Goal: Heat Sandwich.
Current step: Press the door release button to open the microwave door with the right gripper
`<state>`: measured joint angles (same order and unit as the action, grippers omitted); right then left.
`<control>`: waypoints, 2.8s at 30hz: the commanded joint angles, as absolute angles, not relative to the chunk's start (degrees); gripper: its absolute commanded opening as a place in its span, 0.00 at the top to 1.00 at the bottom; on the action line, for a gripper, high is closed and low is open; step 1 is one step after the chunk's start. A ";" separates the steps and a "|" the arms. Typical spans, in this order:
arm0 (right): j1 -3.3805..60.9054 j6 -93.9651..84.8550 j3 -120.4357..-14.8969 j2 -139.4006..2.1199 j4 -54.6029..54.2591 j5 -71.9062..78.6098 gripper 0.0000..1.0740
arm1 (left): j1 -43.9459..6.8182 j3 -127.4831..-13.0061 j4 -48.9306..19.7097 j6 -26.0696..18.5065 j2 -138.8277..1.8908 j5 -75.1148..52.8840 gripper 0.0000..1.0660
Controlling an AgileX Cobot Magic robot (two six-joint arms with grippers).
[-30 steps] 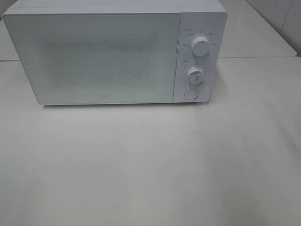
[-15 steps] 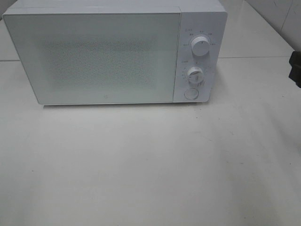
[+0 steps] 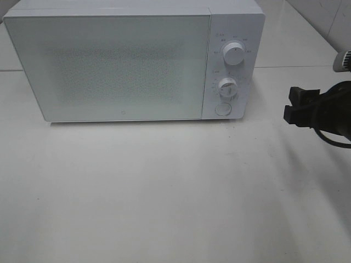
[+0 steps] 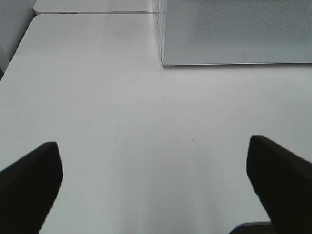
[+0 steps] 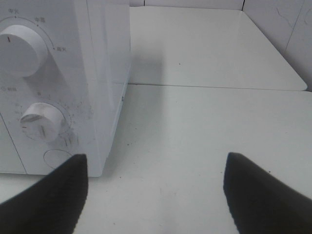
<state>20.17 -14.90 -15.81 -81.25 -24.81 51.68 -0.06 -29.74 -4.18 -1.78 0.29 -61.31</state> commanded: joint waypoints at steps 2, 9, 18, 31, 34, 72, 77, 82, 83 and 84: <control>26.41 -15.99 -15.81 -85.03 -29.74 58.84 0.30 | -0.34 -29.62 -4.35 -1.49 1.26 -61.31 0.08; 33.63 -15.99 -15.81 -90.24 -34.95 63.88 0.30 | -0.34 -29.62 -4.35 -1.49 1.26 -61.31 0.08; 42.40 -15.87 -19.42 -95.74 -43.37 65.43 0.30 | -0.34 -29.62 -4.35 -1.49 1.26 -61.31 0.08; 46.87 -15.87 -22.00 -98.32 -47.78 64.34 0.30 | -0.34 -29.62 -4.35 -1.49 1.26 -61.31 0.08; 46.87 -15.53 -22.00 -98.32 -47.90 64.11 0.30 | -0.34 -29.62 -4.35 -1.49 1.26 -61.31 0.08; 46.75 76.78 -22.00 -98.32 -47.90 62.97 0.77 | -0.34 -29.62 -4.35 -1.49 1.26 -61.31 0.08; 46.75 75.86 -22.00 -98.32 -47.56 60.85 1.00 | -0.34 -29.62 -4.35 -1.49 1.26 -61.31 0.08; 46.75 75.86 -22.00 -98.32 -47.61 58.67 1.00 | -0.34 -29.62 -4.35 -1.49 1.26 -61.31 0.08; 46.75 75.86 -22.00 -98.32 -47.61 58.67 1.00 | -0.34 -29.62 -4.35 -1.49 1.26 -61.31 0.08; 46.75 75.57 -22.00 -98.32 -47.61 58.67 1.00 | -0.34 -29.62 -4.35 -1.49 1.26 -61.31 0.08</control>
